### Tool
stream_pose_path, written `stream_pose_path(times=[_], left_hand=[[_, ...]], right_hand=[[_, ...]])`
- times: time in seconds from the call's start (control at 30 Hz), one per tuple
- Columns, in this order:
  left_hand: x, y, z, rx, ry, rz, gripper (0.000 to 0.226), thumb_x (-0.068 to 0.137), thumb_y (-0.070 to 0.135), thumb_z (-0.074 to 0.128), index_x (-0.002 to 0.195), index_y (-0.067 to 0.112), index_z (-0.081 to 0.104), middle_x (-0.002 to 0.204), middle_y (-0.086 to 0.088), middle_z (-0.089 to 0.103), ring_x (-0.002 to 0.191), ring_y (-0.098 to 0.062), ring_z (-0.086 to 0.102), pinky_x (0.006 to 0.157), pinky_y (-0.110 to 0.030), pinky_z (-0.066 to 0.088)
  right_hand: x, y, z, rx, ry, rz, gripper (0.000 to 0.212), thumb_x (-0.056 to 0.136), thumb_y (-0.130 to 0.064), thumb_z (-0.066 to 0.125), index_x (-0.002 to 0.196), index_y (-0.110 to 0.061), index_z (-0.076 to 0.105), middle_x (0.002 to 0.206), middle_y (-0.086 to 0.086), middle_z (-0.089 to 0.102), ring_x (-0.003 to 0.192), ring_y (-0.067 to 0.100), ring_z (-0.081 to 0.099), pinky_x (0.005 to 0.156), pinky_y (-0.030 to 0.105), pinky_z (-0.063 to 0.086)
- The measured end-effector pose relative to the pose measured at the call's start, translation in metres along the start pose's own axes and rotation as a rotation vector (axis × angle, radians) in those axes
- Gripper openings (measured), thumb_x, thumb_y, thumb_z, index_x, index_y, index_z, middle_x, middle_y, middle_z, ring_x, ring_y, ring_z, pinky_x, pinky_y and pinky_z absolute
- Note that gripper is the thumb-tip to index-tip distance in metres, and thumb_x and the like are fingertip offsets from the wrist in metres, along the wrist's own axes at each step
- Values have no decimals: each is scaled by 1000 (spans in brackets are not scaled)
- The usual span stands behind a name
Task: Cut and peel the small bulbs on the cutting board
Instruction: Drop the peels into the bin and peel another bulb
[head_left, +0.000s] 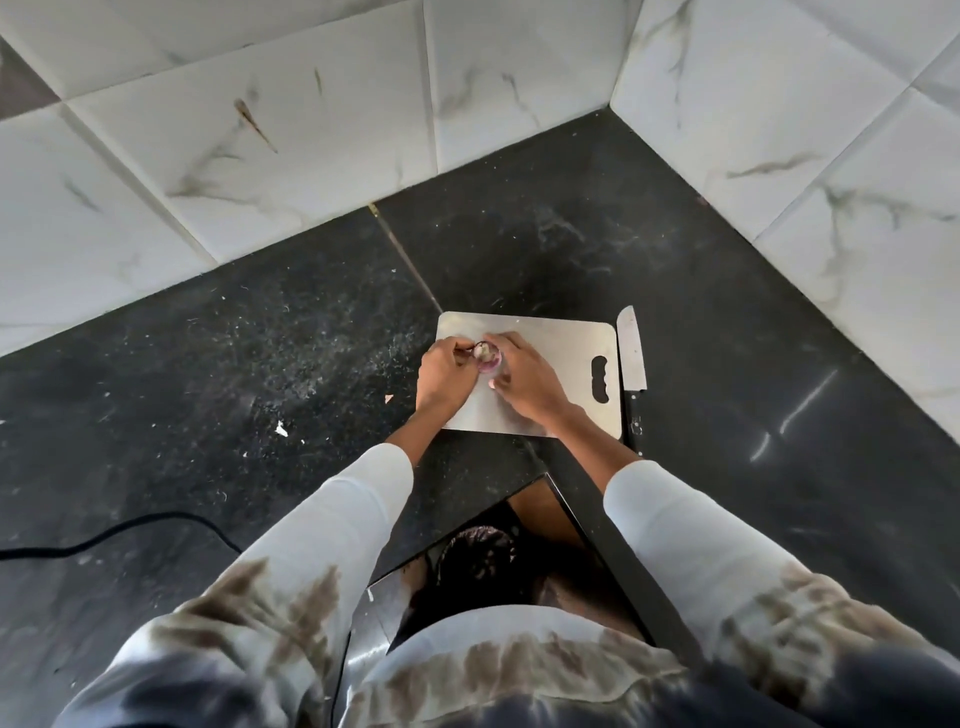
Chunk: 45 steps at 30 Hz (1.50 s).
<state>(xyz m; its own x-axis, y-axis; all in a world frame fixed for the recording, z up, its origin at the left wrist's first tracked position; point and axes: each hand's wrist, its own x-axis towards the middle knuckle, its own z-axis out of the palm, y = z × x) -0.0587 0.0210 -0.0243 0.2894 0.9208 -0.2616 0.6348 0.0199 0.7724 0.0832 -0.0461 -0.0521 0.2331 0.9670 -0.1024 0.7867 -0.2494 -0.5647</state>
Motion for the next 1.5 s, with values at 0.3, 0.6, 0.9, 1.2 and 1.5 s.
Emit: stream_pose_path(times=[0.3,0.6,0.9,1.2,1.5], left_hand=[[14,-1,16,-160,-180,44,39,94,-3,51,116,9,81,106,-7,82,85,-22,77,87,-41,67],[7,16,35,-55,-226,145,28,94,20,78,122,15,78,121,-1,80,111,-14,74,107,-37,59],[-7,16,55,181,-169,247,54,85,35,88,133,24,65,138,1,67,123,-19,65,108,-35,54],[-13,19,57,206,-64,223,50,84,32,89,129,21,70,132,-2,72,120,-24,68,105,-42,59],[-20,21,52,187,-77,237,51,84,25,90,130,18,71,133,-5,72,121,-25,67,108,-39,56]], right_hand=[[-14,9,-7,52,205,158,50,85,-43,83,121,-17,61,119,0,60,92,16,63,75,27,53],[-40,27,-21,173,187,255,53,86,-44,83,117,-12,55,114,5,60,93,16,60,75,30,47],[-86,70,-62,5,554,652,31,94,-33,75,116,-20,57,122,-1,54,112,19,57,80,31,48],[-107,96,-63,208,472,722,32,88,-25,83,108,-14,60,106,2,69,99,21,66,81,31,51],[-117,108,-76,362,502,759,19,102,-22,64,108,-7,72,91,1,70,70,4,59,58,9,38]])
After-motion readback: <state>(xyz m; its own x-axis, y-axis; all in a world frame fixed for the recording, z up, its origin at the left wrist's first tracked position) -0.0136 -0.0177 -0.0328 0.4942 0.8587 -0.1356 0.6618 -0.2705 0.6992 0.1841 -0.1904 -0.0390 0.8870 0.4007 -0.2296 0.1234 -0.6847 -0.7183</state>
